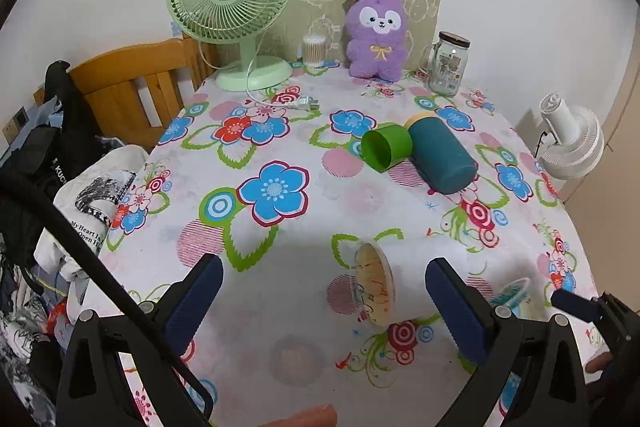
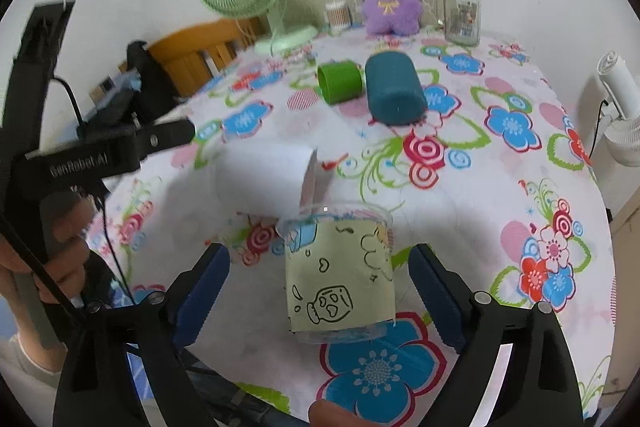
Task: Flip cup upside down
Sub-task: 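Carry the green-sleeved cup with the right gripper toward the left gripper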
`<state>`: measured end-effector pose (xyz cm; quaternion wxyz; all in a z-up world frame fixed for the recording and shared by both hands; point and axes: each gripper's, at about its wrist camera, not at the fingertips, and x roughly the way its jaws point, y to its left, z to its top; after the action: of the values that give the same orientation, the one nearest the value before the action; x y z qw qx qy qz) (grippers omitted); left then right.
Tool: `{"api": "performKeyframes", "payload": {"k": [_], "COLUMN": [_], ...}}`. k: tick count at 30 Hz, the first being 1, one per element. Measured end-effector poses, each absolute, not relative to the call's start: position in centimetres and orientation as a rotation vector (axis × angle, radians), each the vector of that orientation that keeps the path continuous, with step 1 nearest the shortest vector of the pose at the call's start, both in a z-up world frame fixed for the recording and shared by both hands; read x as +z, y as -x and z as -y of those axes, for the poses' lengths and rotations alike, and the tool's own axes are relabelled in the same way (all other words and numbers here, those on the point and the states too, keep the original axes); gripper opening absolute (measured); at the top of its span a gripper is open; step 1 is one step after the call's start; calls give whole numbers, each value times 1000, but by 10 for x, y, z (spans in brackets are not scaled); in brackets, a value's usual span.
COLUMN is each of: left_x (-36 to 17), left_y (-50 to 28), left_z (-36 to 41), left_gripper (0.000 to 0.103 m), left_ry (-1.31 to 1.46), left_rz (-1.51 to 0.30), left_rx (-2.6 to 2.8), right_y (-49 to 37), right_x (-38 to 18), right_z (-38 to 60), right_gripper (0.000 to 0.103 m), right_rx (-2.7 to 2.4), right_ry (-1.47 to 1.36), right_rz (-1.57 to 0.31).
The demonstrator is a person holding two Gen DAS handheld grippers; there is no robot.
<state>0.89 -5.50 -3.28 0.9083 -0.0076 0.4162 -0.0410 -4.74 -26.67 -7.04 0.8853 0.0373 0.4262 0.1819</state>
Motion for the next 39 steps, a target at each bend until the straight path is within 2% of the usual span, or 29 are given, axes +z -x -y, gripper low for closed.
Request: {"api": "performKeyframes", "payload": {"k": [16,39], "left_x": [-11,-81], "left_y": [47,49], "left_z": [114,212], "left_gripper": [102,102], "left_ry": [60,8], "left_rz": [-847,-1030], "left_rx": [-187,-247], "right_y": [91,107], "right_x": [-45,-86], "right_z": [355,450], "right_gripper": [93,93], "right_rx": [291,141], "right_ry": [-161,-260], "right_rz": [-762,-794]}}
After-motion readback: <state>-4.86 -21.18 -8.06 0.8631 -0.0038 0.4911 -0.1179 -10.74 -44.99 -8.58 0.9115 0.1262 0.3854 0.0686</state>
